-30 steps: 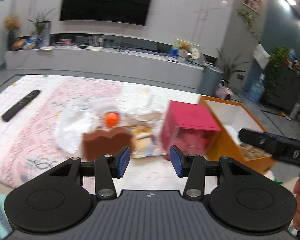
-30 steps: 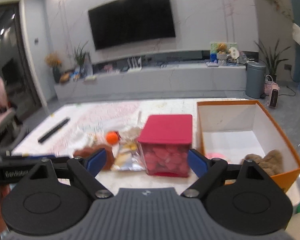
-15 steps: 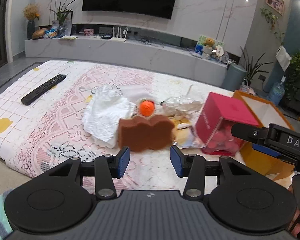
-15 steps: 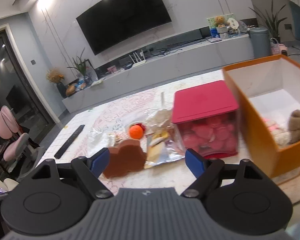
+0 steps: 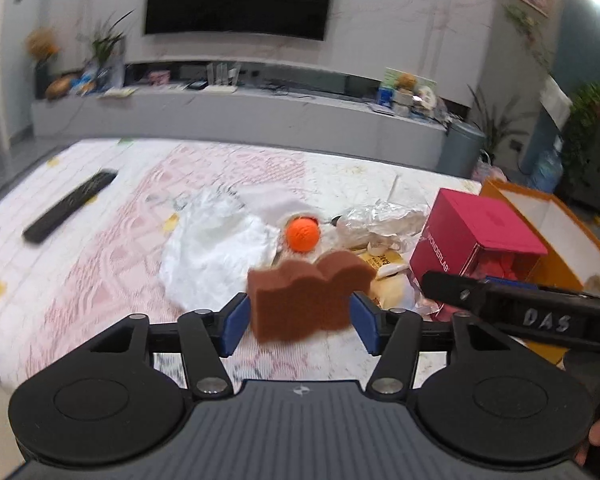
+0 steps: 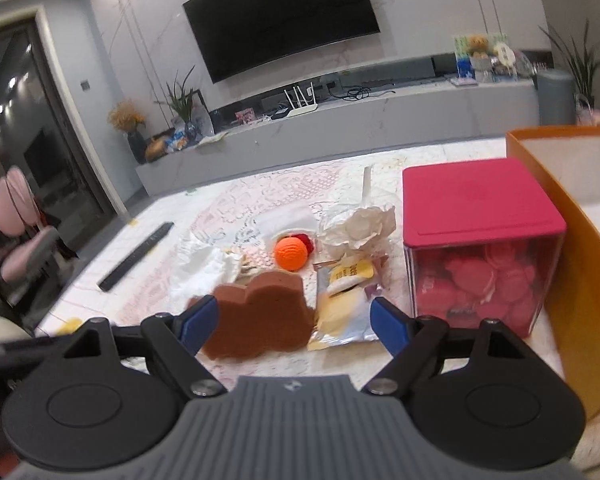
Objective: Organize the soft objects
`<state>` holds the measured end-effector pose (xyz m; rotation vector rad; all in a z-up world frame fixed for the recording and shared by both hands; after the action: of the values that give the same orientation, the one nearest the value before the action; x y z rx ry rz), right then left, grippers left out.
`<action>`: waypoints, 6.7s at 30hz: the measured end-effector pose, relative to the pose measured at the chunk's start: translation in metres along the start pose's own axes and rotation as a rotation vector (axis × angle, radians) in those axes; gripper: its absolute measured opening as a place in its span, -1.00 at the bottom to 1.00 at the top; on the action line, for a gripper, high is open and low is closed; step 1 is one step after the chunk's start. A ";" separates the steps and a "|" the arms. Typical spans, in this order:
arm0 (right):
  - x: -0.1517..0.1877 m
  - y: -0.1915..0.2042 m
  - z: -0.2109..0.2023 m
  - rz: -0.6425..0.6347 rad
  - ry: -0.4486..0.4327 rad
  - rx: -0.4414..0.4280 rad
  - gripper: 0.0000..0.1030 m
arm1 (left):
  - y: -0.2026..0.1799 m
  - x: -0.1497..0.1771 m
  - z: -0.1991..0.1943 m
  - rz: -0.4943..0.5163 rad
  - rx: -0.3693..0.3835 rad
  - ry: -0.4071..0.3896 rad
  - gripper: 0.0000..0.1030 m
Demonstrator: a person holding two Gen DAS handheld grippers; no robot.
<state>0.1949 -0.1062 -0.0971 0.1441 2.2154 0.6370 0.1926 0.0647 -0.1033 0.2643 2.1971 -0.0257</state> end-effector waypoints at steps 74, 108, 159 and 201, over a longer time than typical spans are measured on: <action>0.031 -0.007 0.101 -0.352 -0.063 0.248 0.60 | -0.009 -0.003 0.085 0.200 0.056 0.139 -0.21; 0.029 0.002 0.044 -0.241 -0.051 0.173 -0.32 | -0.010 0.016 0.057 0.018 0.021 0.227 -0.21; 0.076 -0.033 -0.036 -0.209 -0.009 0.169 -0.60 | -0.079 0.052 0.023 -0.179 0.158 0.284 -0.21; 0.070 -0.044 -0.012 -0.209 0.025 0.261 -0.18 | -0.074 0.041 -0.001 -0.156 0.124 0.228 -0.21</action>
<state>0.1439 -0.1277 -0.1589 0.0368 2.2923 0.2353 0.1536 -0.0003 -0.1416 0.1714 2.4429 -0.2294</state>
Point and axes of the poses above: each gripper's, at about its wrist camera, not at the fingertips, and z roughly the way its jaws point, y to its left, x to its underside, the point moved 7 cm from there along z, roughly the way its jaws point, and after that the axes turned 13 degrees about z, right-handed, at the moved point
